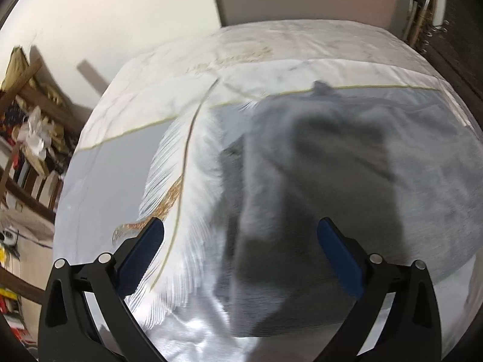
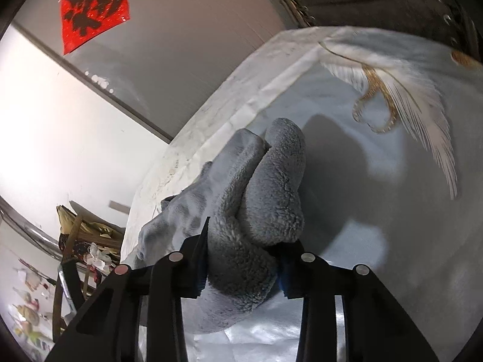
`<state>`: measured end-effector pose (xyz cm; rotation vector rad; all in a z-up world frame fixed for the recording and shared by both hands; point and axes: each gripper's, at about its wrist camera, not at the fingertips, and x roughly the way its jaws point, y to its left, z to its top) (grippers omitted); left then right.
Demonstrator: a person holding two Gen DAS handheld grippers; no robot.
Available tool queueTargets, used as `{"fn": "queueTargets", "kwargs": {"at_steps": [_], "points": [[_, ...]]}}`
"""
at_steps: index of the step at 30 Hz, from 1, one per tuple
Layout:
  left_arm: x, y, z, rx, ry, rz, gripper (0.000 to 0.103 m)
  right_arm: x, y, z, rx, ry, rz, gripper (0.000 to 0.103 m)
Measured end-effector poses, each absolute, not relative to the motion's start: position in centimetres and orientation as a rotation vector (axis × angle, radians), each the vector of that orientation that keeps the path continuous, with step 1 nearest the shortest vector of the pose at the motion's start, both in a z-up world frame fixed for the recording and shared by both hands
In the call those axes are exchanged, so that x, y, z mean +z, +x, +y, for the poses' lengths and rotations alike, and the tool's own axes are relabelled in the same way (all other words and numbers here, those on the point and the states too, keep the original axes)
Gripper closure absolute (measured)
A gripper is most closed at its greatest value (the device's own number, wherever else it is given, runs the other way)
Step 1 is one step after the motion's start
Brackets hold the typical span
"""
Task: Fold small clothes
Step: 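Lift the jacket edge with the right tool and fold it over the bundle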
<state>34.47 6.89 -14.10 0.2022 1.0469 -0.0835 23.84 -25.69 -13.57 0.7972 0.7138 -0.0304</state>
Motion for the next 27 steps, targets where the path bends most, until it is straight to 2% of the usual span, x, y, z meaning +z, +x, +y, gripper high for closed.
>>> {"fn": "queueTargets", "kwargs": {"at_steps": [5, 27], "points": [[-15.8, 34.5, 7.7, -0.094, 0.152, 1.082, 0.004, -12.3, 24.1, -24.8, -0.041, 0.759, 0.706, 0.069], [-14.7, 35.9, 11.3, -0.113, 0.006, 1.084, 0.004, -6.2, 26.9, -18.1, 0.009, 0.576, 0.657, 0.071]]}}
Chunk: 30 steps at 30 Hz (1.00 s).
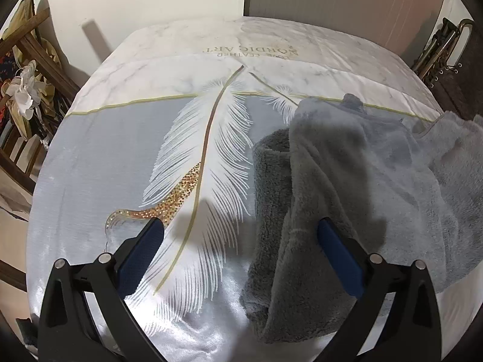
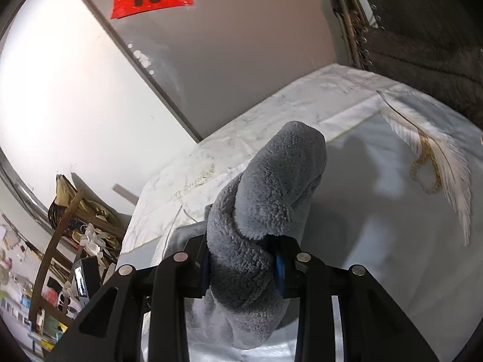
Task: Fold small clothes
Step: 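Lift the jacket edge with the right tool and fold it over the bundle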
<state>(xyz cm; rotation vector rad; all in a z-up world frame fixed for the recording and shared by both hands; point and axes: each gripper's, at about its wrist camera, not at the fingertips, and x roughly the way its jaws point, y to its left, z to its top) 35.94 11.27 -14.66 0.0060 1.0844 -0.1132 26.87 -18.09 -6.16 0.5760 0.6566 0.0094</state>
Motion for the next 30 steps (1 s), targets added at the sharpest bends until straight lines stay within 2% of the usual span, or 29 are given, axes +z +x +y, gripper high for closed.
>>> {"fn": "queueTargets", "kwargs": {"at_steps": [14, 30], "points": [[-14.1, 36.2, 12.6, -0.111, -0.036, 1.077, 0.004, -3.2, 29.1, -11.9, 0.115, 0.472, 0.638, 0.071], [-13.0, 37.8, 18.4, -0.015, -0.212, 1.064, 0.004, -3.7, 30.8, -3.0, 0.238, 0.296, 0.697, 0.071]]}}
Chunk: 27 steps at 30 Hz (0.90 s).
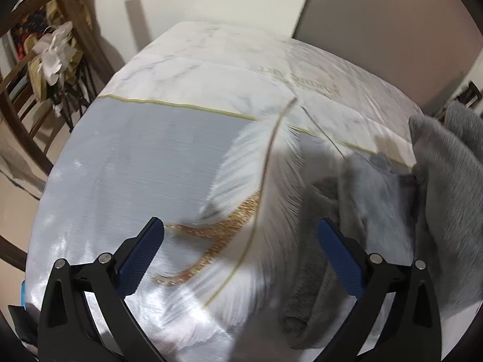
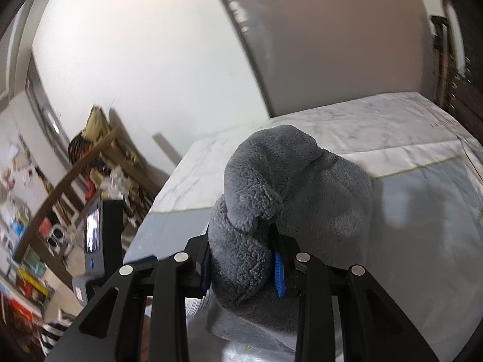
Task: Fold small clothes
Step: 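Lift the jacket edge with the right tool and fold it over the bundle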
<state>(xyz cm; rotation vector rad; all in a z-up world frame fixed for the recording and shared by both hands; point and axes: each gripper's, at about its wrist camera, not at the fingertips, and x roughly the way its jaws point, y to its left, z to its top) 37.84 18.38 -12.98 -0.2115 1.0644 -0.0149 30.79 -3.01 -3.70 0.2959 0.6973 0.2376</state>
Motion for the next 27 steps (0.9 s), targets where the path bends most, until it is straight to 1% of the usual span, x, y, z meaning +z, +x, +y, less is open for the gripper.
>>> {"fn": "queueTargets", "kwargs": {"at_steps": [11, 16, 21, 23, 27], "points": [[-12.7, 38.2, 21.0, 0.016, -0.281, 1.06, 0.004, -7.4, 31.1, 2.2, 0.266, 0.139, 0.804, 0.071], [-12.7, 38.3, 21.2, 0.013, -0.296, 1.061, 0.004, -9.0, 31.2, 3.2, 0.265, 0.095, 0.838, 0.071], [-12.5, 38.2, 20.8, 0.003, -0.287, 1.056, 0.004, -11.2, 30.8, 4.9, 0.251, -0.022, 0.861, 0.07], [-12.4, 38.1, 20.7, -0.005, -0.287, 1.052, 0.004, -11.6, 30.4, 5.6, 0.248, -0.079, 0.849, 0.067], [-11.6, 37.7, 20.0, -0.036, -0.277, 1.022, 0.004, -11.5, 29.7, 6.4, 0.285, -0.119, 0.848, 0.055]]}}
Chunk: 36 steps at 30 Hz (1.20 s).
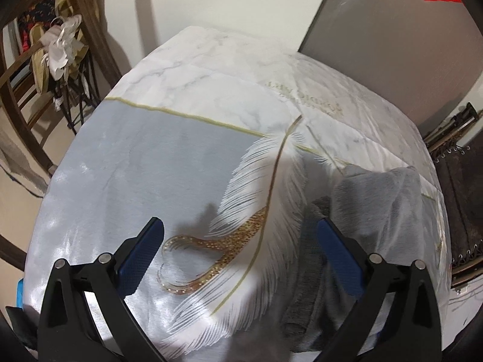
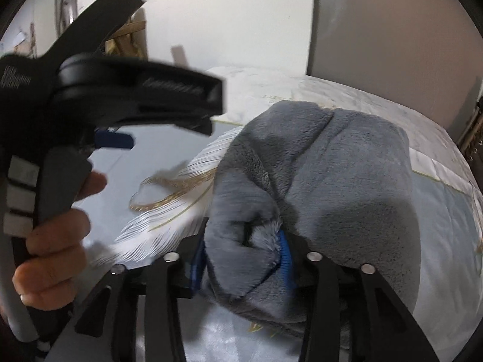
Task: Fold small clothes
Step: 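Lift the jacket edge with the right tool and fold it over the bundle, then open the right tool and press the folded jacket flat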
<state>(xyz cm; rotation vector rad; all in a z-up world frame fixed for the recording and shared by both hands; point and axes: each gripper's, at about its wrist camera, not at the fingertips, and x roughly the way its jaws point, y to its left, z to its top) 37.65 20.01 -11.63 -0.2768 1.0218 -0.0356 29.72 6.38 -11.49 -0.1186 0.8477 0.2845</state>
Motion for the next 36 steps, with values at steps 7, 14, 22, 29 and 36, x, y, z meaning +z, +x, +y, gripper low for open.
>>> {"fn": "queueTargets", "kwargs": {"at_steps": [7, 14, 22, 29, 36], "points": [[-10.8, 37.1, 18.7, -0.081, -0.252, 0.995, 0.004, -9.8, 26.9, 4.6, 0.363, -0.108, 0.809, 0.05], [-10.0, 36.3, 17.8, -0.129, -0.249, 0.95, 0.004, -6.2, 24.2, -1.0, 0.386, 0.048, 0.697, 0.05], [-11.7, 36.1, 14.6, -0.158, -0.113, 1.015, 0.004, -9.1, 27.4, -3.8, 0.238, 0.143, 0.82, 0.05], [-15.0, 36.8, 13.7, -0.114, -0.004, 1.145, 0.004, -11.9, 26.3, -3.1, 0.254, 0.043, 0.843, 0.049], [-14.8, 36.5, 13.4, -0.099, 0.027, 1.114, 0.004, -11.9, 26.0, -3.3, 0.267, 0.048, 0.831, 0.049]]}}
